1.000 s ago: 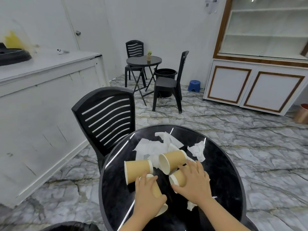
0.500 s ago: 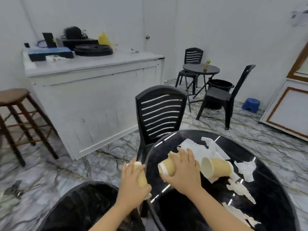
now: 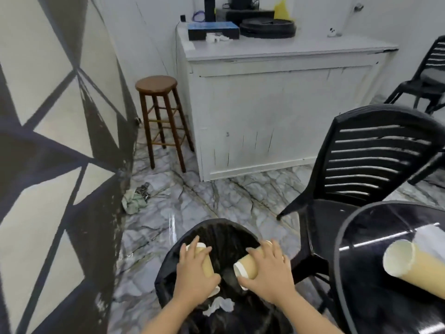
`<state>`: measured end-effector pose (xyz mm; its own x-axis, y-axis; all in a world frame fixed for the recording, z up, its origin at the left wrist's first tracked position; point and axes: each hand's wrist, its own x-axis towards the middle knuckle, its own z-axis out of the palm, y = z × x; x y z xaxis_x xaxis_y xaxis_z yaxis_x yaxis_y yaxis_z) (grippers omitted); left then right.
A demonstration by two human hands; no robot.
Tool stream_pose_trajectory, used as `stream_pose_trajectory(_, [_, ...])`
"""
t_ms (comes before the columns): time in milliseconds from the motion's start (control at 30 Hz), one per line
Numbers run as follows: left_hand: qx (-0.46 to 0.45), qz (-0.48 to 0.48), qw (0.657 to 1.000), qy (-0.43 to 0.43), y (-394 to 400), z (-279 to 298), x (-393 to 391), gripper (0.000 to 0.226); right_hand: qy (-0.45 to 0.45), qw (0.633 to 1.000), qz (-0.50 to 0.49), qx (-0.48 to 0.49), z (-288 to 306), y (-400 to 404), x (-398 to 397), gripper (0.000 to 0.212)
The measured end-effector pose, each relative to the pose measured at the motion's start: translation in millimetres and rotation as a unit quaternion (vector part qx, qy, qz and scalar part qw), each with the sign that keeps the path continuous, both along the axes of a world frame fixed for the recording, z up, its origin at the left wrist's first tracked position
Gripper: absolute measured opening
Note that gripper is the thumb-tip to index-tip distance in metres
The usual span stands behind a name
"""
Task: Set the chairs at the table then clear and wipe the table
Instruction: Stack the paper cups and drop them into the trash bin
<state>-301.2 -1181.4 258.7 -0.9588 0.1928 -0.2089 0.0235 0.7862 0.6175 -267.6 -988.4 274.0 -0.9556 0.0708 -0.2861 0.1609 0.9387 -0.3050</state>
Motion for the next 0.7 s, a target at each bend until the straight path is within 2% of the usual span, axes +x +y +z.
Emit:
stream_pose_trajectory(100, [-0.014, 0.018, 0.999, -0.042, -10, -32, 1, 0.067, -0.049, 0.999, 0.02, 0.001, -34, -13, 1, 0.078])
stream_pose_trajectory(200, [-0.031, -0.002, 0.997, -0.068, -11, -72, 3, 0.065, -0.08, 0.996, 0.048, 0.0, -72, -17, -2, 0.077])
stream_pose_trajectory(467, [-0.03, -0.016, 0.997, -0.065, -3, -181, 2, 0.057, -0.109, 0.992, 0.067, 0.004, -182, -16, -13, 0.076])
stream_pose_trajectory(567, [-0.06, -0.013, 0.995, -0.074, -3, -203, 0, 0.07, -0.124, 0.989, 0.082, -0.007, -209, -17, -15, 0.082])
stream_pose_trajectory(700, [-0.112, -0.008, 0.99, -0.088, -6, -209, -1, 0.107, -0.138, 0.985, 0.1, -0.002, -222, -18, -14, 0.098])
